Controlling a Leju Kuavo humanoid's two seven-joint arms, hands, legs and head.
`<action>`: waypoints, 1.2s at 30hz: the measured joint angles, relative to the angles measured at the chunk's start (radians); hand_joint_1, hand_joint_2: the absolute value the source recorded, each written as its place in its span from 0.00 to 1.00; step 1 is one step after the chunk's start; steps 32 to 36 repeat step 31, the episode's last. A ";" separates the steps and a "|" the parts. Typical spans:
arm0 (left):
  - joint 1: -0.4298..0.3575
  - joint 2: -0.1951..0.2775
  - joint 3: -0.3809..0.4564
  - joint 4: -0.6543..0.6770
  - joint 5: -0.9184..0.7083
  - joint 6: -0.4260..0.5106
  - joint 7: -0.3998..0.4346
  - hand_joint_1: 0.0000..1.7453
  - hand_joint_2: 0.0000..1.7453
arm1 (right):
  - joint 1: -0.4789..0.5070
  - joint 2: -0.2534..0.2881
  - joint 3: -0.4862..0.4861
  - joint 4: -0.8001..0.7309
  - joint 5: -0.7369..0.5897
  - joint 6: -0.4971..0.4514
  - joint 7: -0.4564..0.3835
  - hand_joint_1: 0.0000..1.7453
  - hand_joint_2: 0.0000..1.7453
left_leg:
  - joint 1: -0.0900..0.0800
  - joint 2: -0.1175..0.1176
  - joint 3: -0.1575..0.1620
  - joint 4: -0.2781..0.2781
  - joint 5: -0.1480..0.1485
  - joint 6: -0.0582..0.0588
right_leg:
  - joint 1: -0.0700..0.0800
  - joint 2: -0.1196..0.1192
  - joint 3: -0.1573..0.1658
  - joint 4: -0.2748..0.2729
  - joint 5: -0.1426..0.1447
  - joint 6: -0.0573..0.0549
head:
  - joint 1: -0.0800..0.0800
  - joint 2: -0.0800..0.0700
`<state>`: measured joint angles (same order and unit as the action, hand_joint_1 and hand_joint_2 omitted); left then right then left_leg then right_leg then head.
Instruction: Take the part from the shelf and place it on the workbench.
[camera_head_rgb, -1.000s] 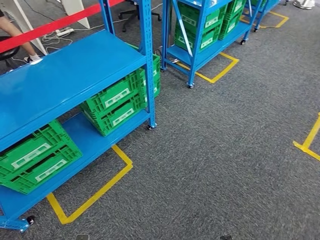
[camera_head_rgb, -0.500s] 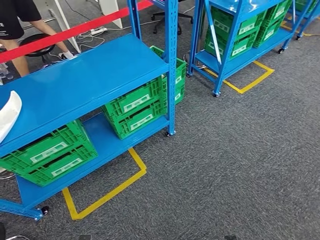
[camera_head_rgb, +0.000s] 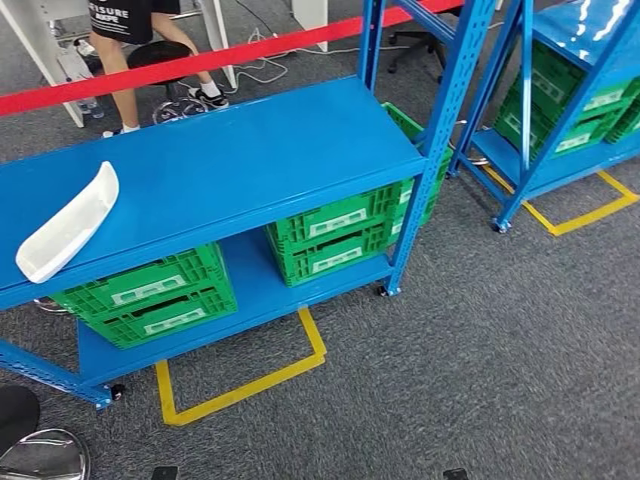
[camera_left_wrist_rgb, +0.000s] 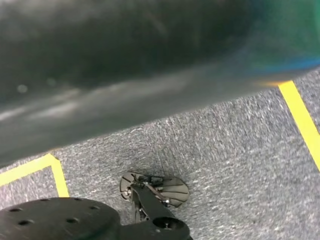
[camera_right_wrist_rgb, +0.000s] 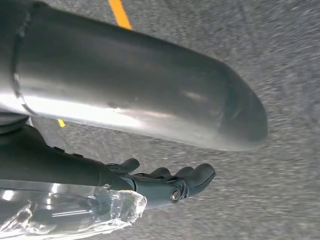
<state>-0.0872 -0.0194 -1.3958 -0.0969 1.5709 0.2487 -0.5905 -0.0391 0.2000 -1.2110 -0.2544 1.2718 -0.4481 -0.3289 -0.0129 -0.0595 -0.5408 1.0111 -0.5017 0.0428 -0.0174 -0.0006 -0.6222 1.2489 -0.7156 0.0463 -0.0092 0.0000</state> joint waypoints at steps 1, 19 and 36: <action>0.002 0.000 0.000 0.000 0.000 0.000 0.000 0.00 0.00 | 0.001 0.000 0.000 0.000 0.000 0.001 -0.001 0.00 0.00 | 0.003 -0.016 0.016 0.001 -0.011 -0.005 | -0.005 0.005 -0.005 -0.038 0.031 0.006 | 0.000 0.000; 0.000 0.005 0.001 0.000 0.000 0.002 0.001 0.00 1.00 | -0.003 -0.004 -0.005 0.003 -0.011 0.028 -0.036 0.00 0.00 | -0.008 0.088 -0.073 0.082 0.011 -0.029 | 0.009 -0.084 0.089 -0.208 0.170 -0.047 | -0.005 0.000; -0.001 0.000 0.003 0.000 -0.014 0.001 0.020 0.00 1.00 | -0.010 -0.006 -0.037 0.003 -0.064 0.106 -0.075 0.00 1.00 | -0.003 0.056 -0.025 -0.013 0.033 -0.001 | -0.001 -0.001 -0.055 0.044 0.070 0.009 | -0.002 0.000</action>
